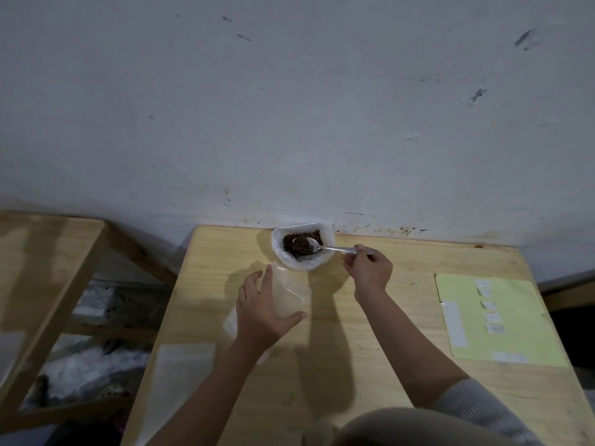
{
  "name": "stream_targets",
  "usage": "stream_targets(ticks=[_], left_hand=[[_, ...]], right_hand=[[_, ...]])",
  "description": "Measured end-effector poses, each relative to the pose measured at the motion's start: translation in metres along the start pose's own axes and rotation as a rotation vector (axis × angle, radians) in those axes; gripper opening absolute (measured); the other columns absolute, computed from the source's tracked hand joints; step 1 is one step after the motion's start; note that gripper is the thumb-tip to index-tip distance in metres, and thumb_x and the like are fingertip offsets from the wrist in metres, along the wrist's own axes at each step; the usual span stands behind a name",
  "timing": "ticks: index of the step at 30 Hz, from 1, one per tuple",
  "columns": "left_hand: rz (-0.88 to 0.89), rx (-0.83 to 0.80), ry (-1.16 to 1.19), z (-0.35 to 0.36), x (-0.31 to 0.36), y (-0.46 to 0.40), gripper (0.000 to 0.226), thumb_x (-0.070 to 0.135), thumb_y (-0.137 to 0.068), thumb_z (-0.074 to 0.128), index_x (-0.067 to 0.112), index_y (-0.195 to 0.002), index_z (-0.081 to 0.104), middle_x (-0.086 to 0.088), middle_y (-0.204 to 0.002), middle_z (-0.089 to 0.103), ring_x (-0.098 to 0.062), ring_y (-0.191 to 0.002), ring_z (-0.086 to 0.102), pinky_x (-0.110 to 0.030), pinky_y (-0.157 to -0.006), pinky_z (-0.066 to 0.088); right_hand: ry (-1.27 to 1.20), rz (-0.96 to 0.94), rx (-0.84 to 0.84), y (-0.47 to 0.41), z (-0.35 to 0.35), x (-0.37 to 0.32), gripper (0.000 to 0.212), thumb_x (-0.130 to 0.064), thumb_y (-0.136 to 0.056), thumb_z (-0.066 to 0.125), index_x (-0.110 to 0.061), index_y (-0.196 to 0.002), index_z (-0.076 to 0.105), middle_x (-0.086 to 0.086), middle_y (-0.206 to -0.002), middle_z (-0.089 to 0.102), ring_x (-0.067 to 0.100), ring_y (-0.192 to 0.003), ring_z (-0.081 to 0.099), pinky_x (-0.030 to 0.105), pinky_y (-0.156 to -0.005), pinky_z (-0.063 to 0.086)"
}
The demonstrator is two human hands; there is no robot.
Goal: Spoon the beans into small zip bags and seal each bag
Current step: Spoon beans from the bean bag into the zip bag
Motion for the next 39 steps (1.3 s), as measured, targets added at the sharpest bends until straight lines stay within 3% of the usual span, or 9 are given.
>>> stream_targets(ticks=[8, 12, 18, 26, 29, 34, 37, 39], left_hand=[[-0.030, -0.017, 0.020, -0.005, 0.002, -0.002, 0.121, 0.080, -0.047, 0.056, 0.018, -0.148, 0.025, -0.012, -0.138, 0.032, -0.028, -0.125, 0.034, -0.042, -0.104, 0.032], [-0.030, -0.026, 0.030, -0.004, 0.005, -0.006, 0.119, 0.066, -0.054, 0.076, 0.023, -0.149, 0.020, -0.009, -0.141, 0.028, -0.026, -0.128, 0.029, -0.040, -0.106, 0.030], [-0.018, 0.007, 0.039, -0.006, 0.013, -0.009, 0.115, 0.064, -0.056, 0.077, 0.023, -0.148, 0.022, -0.009, -0.139, 0.029, -0.026, -0.129, 0.029, -0.039, -0.105, 0.030], [-0.027, -0.005, 0.028, -0.003, 0.007, -0.008, 0.119, 0.069, -0.053, 0.074, 0.021, -0.148, 0.021, -0.010, -0.139, 0.030, -0.026, -0.128, 0.031, -0.039, -0.106, 0.030], [-0.046, -0.009, 0.036, -0.002, 0.003, -0.008, 0.122, 0.079, -0.047, 0.061, 0.021, -0.148, 0.023, -0.010, -0.138, 0.032, -0.026, -0.125, 0.033, -0.039, -0.104, 0.031], [-0.037, -0.009, 0.028, -0.001, 0.000, -0.012, 0.122, 0.081, -0.047, 0.054, 0.018, -0.147, 0.027, -0.012, -0.135, 0.035, -0.029, -0.120, 0.037, -0.040, -0.101, 0.033], [-0.029, -0.019, 0.023, 0.003, -0.001, -0.016, 0.121, 0.080, -0.048, 0.056, 0.016, -0.147, 0.029, -0.013, -0.134, 0.037, -0.030, -0.118, 0.039, -0.042, -0.099, 0.035], [-0.019, -0.035, 0.019, 0.006, -0.001, -0.018, 0.120, 0.080, -0.048, 0.056, 0.016, -0.147, 0.029, -0.013, -0.135, 0.037, -0.030, -0.120, 0.039, -0.043, -0.099, 0.036]], right_hand=[[0.031, -0.071, -0.108, 0.012, -0.010, -0.023, 0.013, -0.010, -0.092, 0.057, -0.002, -0.085, 0.065, 0.014, -0.071, 0.063, 0.020, -0.064, 0.064, 0.025, -0.058, 0.058], [0.085, -0.188, -0.209, 0.027, -0.012, -0.038, 0.017, -0.009, -0.093, 0.054, -0.005, -0.081, 0.065, 0.012, -0.066, 0.062, 0.017, -0.059, 0.062, 0.031, -0.064, 0.059], [0.169, -0.415, -0.335, 0.044, -0.012, -0.053, 0.019, -0.008, -0.094, 0.053, -0.011, -0.079, 0.063, 0.008, -0.067, 0.062, 0.009, -0.056, 0.063, 0.031, -0.066, 0.059], [0.161, -0.479, -0.238, 0.032, -0.012, -0.054, 0.019, -0.011, -0.095, 0.053, -0.019, -0.082, 0.063, 0.006, -0.078, 0.067, 0.004, -0.062, 0.066, 0.031, -0.069, 0.057], [0.208, -0.487, -0.206, 0.025, -0.005, -0.047, 0.016, -0.013, -0.094, 0.054, -0.020, -0.084, 0.065, 0.001, -0.076, 0.067, 0.003, -0.065, 0.067, 0.030, -0.069, 0.055], [0.369, -0.579, -0.192, 0.020, 0.013, -0.034, 0.016, -0.014, -0.094, 0.054, -0.009, -0.095, 0.069, 0.006, -0.077, 0.070, 0.010, -0.068, 0.068, 0.010, -0.061, 0.047], [0.407, -0.506, -0.183, 0.014, 0.025, -0.015, 0.017, -0.014, -0.093, 0.053, -0.011, -0.089, 0.069, 0.004, -0.070, 0.068, 0.021, -0.071, 0.068, 0.027, -0.069, 0.053], [0.379, -0.369, -0.118, 0.006, 0.028, -0.002, 0.019, -0.015, -0.093, 0.053, -0.007, -0.086, 0.069, 0.005, -0.070, 0.069, 0.023, -0.074, 0.068, 0.032, -0.075, 0.054]])
Point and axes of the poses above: each hand's wrist, its own y-axis away from the middle knuckle, its own z-axis out of the palm, x = y × z, the point moved 7 cm from there along -y, towards the middle knuckle
